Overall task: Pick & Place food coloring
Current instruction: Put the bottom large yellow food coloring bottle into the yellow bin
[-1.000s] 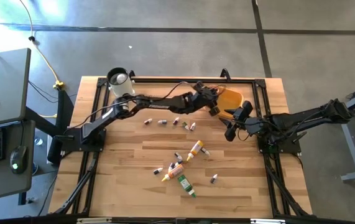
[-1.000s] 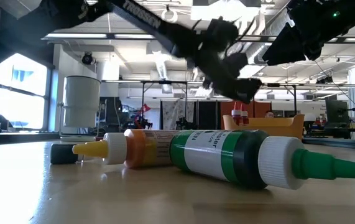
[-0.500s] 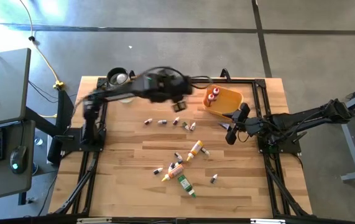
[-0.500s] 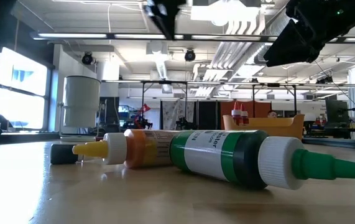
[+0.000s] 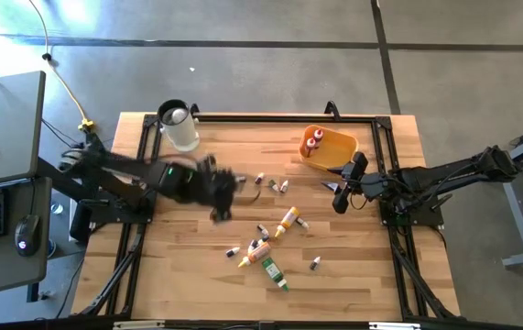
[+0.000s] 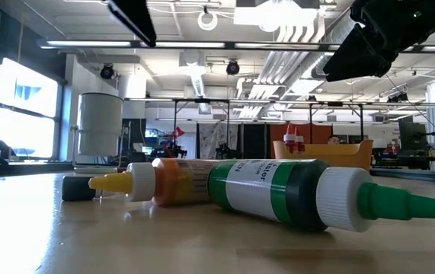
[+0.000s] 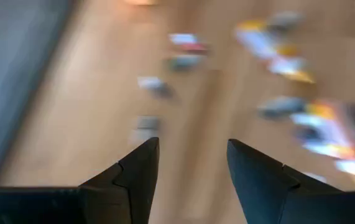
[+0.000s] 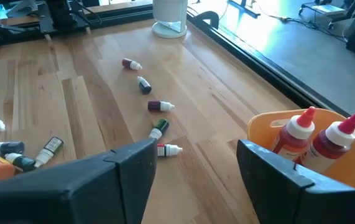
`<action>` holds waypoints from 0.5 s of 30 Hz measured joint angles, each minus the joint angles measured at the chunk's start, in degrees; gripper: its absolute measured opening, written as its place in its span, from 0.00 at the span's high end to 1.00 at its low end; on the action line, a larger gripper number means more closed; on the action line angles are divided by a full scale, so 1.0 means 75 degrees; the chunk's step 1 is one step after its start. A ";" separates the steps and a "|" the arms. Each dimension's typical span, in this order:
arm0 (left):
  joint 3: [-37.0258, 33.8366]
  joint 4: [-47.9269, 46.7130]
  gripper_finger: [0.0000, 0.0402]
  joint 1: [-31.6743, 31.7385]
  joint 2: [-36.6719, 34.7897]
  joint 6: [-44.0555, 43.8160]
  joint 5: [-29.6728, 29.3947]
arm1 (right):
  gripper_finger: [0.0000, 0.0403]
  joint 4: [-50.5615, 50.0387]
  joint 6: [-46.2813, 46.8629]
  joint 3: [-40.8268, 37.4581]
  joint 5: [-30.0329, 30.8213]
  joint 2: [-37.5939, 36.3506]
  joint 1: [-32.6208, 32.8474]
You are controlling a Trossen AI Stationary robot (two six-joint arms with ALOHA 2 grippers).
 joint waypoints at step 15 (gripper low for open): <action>-0.3700 0.5217 0.54 -0.1831 -0.0289 -0.1042 0.0729 | 0.47 0.0010 0.0003 0.0000 0.0000 0.0000 0.0001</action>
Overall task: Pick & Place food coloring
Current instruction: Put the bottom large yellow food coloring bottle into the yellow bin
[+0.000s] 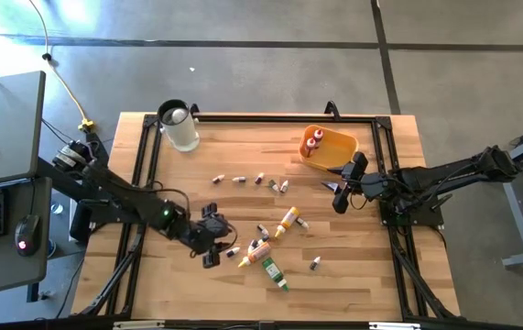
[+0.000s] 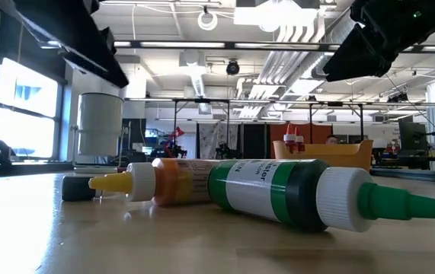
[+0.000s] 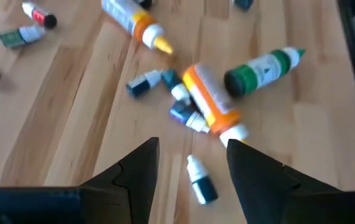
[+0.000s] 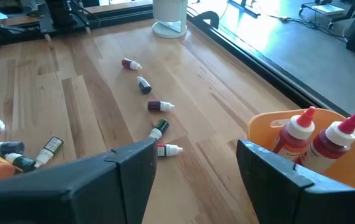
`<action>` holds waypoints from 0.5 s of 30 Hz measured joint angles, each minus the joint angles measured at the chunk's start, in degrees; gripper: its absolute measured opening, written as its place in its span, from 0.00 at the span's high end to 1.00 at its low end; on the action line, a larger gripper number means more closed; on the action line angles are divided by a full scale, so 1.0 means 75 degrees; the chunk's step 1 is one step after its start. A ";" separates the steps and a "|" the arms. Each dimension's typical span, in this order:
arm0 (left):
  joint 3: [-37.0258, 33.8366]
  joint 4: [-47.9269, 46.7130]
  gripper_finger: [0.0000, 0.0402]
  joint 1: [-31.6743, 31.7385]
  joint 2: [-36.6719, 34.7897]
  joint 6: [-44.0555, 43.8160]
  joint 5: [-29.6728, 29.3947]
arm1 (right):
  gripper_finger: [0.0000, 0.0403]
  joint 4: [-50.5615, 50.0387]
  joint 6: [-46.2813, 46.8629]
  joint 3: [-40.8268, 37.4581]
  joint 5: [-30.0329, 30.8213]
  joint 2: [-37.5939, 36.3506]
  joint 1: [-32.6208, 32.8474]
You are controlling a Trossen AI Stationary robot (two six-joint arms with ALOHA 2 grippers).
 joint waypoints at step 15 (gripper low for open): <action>-0.0079 0.0066 0.54 -0.0601 0.0012 0.0393 -0.0626 | 0.47 0.0051 -0.0002 0.0000 0.0000 0.0000 -0.0002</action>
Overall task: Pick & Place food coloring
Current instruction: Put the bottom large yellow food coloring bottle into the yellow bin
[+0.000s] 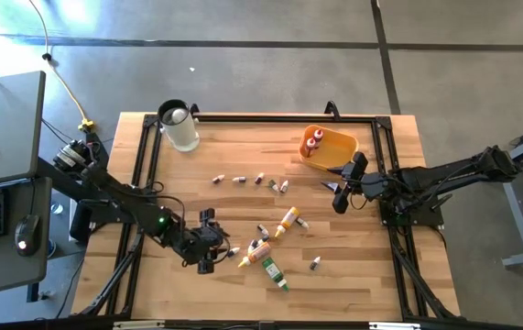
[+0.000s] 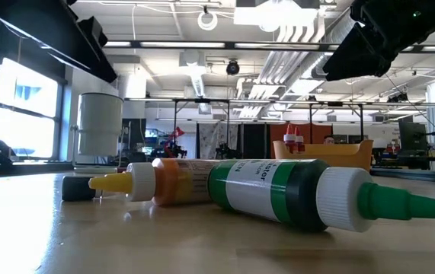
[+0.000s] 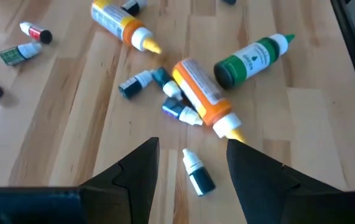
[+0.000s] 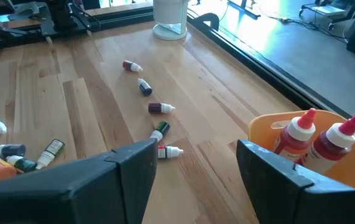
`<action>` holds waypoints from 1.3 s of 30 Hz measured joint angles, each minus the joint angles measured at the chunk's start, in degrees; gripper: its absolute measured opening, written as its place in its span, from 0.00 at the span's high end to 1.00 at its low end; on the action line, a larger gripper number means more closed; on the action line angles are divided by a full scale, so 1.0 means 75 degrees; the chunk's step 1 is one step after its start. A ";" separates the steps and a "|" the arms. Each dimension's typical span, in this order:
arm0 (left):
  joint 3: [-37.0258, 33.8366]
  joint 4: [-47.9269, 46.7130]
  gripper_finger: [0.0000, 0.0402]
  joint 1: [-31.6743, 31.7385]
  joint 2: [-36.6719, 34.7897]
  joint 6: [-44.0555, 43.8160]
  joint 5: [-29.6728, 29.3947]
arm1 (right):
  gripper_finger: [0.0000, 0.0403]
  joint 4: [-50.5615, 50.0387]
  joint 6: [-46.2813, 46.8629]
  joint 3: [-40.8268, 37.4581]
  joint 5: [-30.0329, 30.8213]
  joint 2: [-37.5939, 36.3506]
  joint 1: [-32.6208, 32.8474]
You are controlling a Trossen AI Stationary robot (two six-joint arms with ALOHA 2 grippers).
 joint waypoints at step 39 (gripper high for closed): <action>0.0012 0.0799 0.54 0.0006 0.0006 0.0134 0.0626 | 0.46 0.0000 0.0000 0.0000 0.0000 0.0000 0.0002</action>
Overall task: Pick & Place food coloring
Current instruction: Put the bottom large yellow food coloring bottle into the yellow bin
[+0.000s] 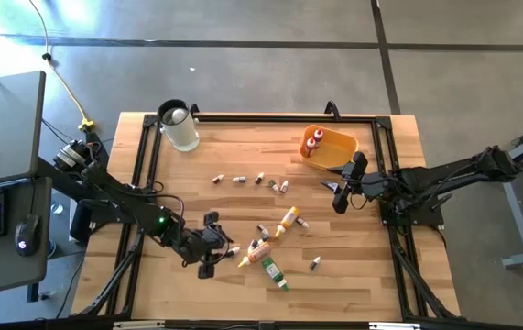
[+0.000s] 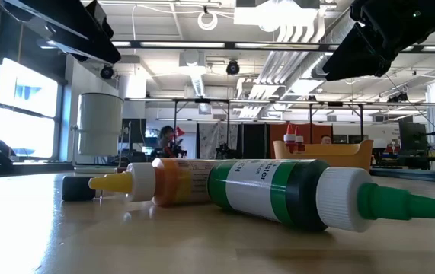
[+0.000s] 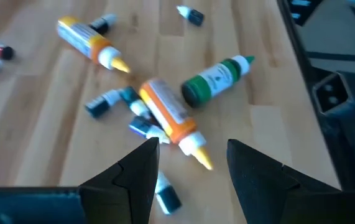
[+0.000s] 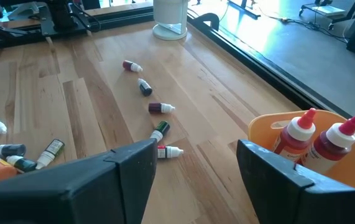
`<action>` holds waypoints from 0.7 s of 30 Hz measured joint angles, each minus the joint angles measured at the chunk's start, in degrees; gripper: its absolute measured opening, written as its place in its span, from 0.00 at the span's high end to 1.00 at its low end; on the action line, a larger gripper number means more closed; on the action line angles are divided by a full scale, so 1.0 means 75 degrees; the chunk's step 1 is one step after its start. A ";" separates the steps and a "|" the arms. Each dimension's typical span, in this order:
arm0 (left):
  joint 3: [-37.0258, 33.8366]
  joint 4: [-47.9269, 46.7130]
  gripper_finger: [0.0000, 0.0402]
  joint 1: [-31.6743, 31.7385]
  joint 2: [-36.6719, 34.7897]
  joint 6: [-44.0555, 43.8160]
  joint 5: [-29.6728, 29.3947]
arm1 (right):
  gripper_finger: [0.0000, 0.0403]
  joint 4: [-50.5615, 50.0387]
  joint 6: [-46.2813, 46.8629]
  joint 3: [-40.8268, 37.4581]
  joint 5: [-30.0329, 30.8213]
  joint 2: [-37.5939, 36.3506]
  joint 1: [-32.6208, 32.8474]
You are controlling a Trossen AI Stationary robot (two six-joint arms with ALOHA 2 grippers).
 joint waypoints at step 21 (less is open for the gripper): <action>0.0000 -0.0185 0.54 0.0000 0.0442 -0.0289 -0.0145 | 0.46 -0.0003 0.0001 0.0000 0.0000 0.0000 0.0000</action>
